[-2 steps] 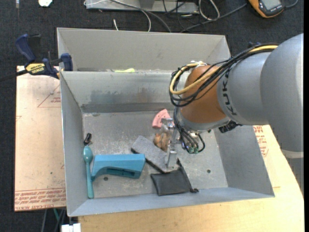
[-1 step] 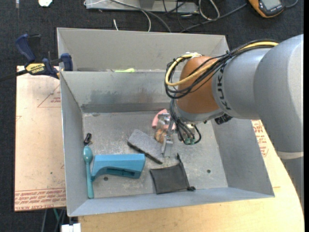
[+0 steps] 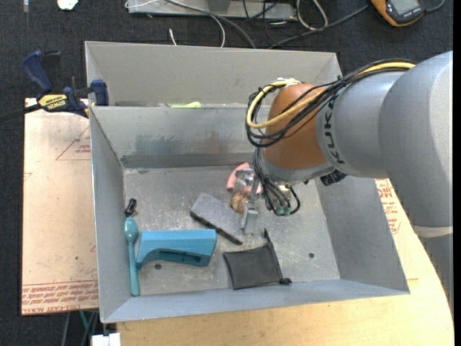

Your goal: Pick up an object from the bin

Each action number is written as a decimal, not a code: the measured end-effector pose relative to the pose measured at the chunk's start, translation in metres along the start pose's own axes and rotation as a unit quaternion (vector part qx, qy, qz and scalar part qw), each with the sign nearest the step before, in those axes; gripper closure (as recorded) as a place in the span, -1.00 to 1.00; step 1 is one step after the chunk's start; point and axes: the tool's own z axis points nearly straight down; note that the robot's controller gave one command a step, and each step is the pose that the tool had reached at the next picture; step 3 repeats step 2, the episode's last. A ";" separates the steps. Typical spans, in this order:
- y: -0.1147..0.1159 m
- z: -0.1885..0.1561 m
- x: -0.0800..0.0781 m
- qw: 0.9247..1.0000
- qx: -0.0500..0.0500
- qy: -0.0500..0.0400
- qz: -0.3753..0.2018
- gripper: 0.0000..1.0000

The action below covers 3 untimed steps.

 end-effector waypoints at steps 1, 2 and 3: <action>-0.006 -0.055 0.002 1.000 0.000 0.000 0.000 1.00; -0.011 -0.130 -0.004 1.000 0.000 0.000 -0.009 1.00; -0.011 -0.130 -0.004 1.000 0.000 0.000 -0.009 1.00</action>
Offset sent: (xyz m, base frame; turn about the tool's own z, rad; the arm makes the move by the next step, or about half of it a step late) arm 0.0049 -0.0158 0.1728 -0.0309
